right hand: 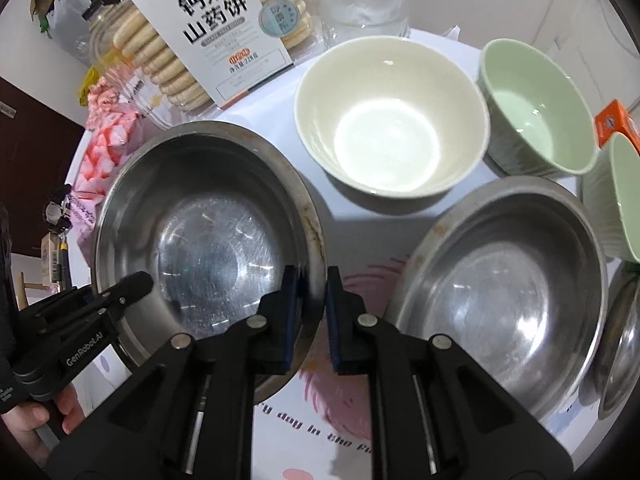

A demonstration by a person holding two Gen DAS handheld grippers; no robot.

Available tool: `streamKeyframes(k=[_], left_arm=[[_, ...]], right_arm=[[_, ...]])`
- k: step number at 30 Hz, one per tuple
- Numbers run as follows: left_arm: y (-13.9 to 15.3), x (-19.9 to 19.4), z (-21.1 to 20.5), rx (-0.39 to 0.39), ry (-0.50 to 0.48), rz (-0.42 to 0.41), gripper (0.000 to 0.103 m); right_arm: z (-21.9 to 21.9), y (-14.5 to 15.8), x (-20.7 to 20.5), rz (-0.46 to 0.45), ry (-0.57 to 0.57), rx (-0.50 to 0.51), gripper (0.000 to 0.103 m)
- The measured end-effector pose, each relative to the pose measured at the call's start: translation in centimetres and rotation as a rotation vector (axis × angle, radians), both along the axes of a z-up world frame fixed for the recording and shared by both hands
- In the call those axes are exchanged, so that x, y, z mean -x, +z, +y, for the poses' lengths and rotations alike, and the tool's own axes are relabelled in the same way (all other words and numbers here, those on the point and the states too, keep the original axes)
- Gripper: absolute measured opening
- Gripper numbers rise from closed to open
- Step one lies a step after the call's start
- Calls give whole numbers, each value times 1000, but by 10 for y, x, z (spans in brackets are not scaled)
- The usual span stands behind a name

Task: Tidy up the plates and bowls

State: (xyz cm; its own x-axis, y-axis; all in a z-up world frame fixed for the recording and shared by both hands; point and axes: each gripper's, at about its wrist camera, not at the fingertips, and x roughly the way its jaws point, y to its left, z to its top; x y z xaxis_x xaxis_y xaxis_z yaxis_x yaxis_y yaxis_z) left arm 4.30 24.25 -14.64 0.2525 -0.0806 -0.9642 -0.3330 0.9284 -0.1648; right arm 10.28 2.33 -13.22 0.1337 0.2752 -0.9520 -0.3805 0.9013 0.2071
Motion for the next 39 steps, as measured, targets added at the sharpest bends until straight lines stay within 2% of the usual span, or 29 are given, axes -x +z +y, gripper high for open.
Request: streamKeyframes(k=[5,10,15,20,23,25,26,27,28,29,30,31,32,34,36,38,39], left_arm=[[18,33,-8,1,-57,-26,16],[15,67,-26,8,-80,-1,18],[-5,84,-42,25,-59,48,18],[-12,92,-56,6,-88,49,20],[-15,92,-64,-42,-116,50,23],[-17,97,-67,-65,-124,47,30],[-17,97,-69,-95,-129,46,44],[-17,98,-70,-122,-138,50,67],[-17,100,-70,-139,-146,55,77],[-14,103,-68,-139,-145,50,83],[-11,107,-66,-134,-140,39,83],[-7,111,-63,-139,-133,30,83],[-1,115,-59,-156,-130,23,84],[14,125,-53,-174,-133,-9,86],[31,129,-52,-138,-139,-45,94],[46,124,-59,-94,-156,-84,103],[50,114,-68,-89,-169,-98,103]], right_arm=[[-11,19,35,-21,-4,-16,15],[-28,22,75,-32,-9,-2,15],[-44,3,97,5,-23,15,15],[-56,-6,109,3,-37,31,15],[-58,-9,111,-1,-39,25,15],[-57,-9,113,-7,-26,20,15],[-60,-9,114,-10,-21,19,15],[-61,-7,115,-19,-20,22,17],[-62,-5,116,-30,-21,26,25],[-63,-2,118,-38,-24,24,38],[-64,2,119,-43,-29,16,46],[-68,6,121,-49,-33,1,60],[-71,11,122,-58,-34,-11,70],[-79,23,124,-88,-37,-18,77],[-89,37,126,-131,-57,-12,86],[-104,49,124,-160,-94,-35,98],[-111,54,122,-167,-115,-57,102]])
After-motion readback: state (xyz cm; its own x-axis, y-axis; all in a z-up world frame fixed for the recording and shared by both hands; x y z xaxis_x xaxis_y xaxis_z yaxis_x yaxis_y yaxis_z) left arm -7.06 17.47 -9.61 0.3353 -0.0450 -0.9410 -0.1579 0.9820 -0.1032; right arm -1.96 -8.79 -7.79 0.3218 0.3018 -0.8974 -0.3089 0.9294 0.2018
